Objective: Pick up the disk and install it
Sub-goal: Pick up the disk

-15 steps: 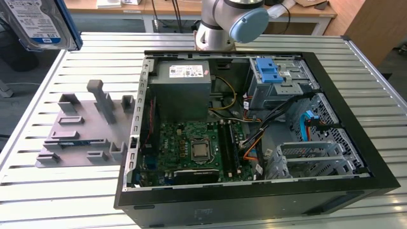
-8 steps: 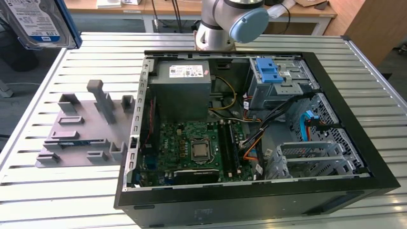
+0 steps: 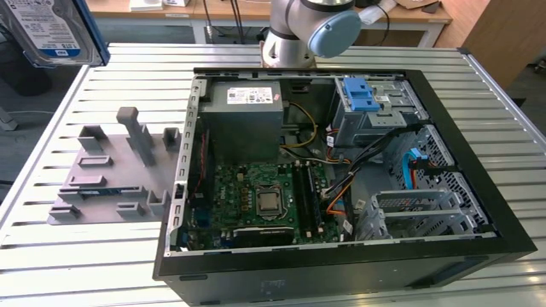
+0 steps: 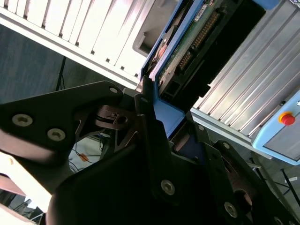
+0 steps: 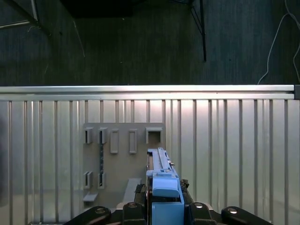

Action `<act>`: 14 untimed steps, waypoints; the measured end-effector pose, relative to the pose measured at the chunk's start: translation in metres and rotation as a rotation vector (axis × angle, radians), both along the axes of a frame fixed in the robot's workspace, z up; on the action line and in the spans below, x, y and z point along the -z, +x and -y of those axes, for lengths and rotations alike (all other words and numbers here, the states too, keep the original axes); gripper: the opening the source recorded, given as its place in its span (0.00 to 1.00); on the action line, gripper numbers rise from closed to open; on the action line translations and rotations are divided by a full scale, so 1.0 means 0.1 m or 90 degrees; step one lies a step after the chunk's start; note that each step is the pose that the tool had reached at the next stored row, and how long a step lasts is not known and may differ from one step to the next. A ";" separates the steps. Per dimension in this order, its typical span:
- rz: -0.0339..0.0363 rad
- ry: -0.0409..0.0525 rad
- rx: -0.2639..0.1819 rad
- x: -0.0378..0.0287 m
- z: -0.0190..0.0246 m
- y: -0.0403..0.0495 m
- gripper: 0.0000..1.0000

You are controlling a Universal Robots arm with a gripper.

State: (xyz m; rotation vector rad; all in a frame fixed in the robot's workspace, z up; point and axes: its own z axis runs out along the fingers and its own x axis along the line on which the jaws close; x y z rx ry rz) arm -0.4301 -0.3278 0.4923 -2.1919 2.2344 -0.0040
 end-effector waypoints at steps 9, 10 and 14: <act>0.0002 0.0000 0.000 0.001 0.091 0.064 0.36; 0.0001 0.0000 0.000 0.001 0.099 0.078 0.36; 0.0001 0.0000 0.000 0.001 0.127 0.144 0.36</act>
